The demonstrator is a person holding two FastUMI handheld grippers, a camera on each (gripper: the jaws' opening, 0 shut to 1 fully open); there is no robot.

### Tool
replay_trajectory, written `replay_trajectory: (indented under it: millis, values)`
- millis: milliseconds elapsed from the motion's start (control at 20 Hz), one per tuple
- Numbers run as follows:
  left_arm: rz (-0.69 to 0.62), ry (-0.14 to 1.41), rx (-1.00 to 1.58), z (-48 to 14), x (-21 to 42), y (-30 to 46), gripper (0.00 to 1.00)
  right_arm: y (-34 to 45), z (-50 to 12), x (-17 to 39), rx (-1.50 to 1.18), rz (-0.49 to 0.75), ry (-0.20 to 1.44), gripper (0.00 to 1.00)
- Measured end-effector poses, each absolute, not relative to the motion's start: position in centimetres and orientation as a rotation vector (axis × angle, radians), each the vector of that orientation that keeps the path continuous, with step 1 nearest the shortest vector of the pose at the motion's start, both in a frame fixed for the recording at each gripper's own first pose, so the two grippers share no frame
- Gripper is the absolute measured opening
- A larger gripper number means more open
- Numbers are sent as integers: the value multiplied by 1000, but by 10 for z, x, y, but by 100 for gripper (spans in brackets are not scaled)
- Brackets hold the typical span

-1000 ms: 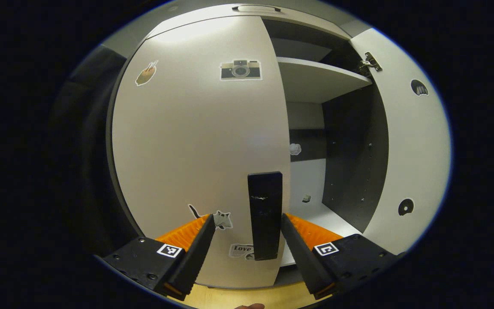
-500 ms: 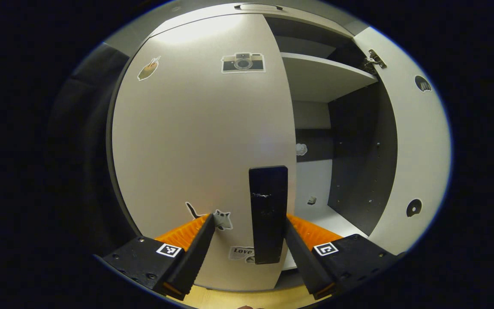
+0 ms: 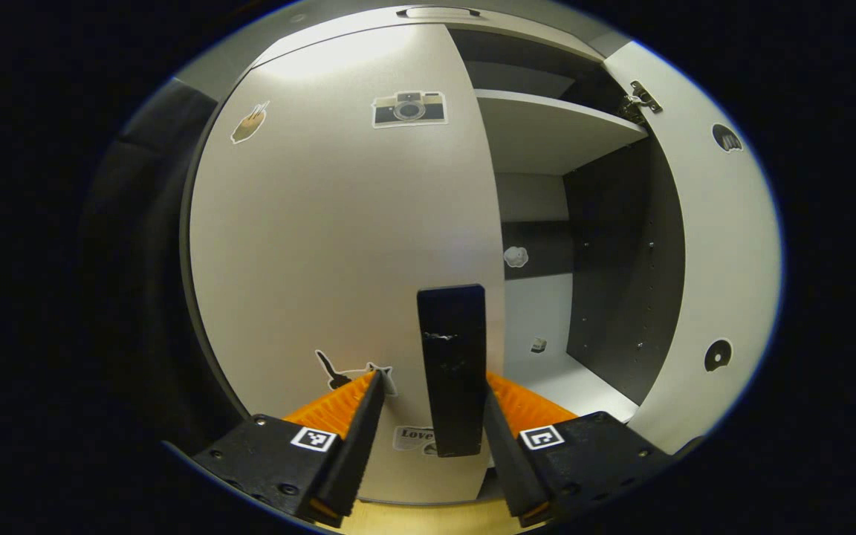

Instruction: Open the right door of the double-door shoe cabinet with the right hand, and open the left door with the left hand.

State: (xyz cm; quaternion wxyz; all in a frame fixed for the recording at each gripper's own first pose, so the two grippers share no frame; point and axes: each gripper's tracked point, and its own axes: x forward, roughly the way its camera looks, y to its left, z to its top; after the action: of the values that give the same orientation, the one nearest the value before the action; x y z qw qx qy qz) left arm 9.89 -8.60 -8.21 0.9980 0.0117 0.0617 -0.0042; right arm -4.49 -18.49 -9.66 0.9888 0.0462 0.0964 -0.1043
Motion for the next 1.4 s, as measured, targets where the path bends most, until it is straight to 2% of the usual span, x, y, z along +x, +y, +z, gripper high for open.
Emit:
replay_trajectory:
  millis: [50,150,750,1400]
  values:
    - [-37,130,11,-84,98,-94,59,-185,-97,-48,91,-213,196,31]
    - [-37,128,26,-85,100,-93,35,-186,-97,-58,91,-222,197,31]
    - [-101,155,-2,-86,86,-93,28,-199,-94,-84,131,-242,181,31]
    - [-128,166,-14,-85,46,-83,28,-182,-93,-89,147,-192,179,31]
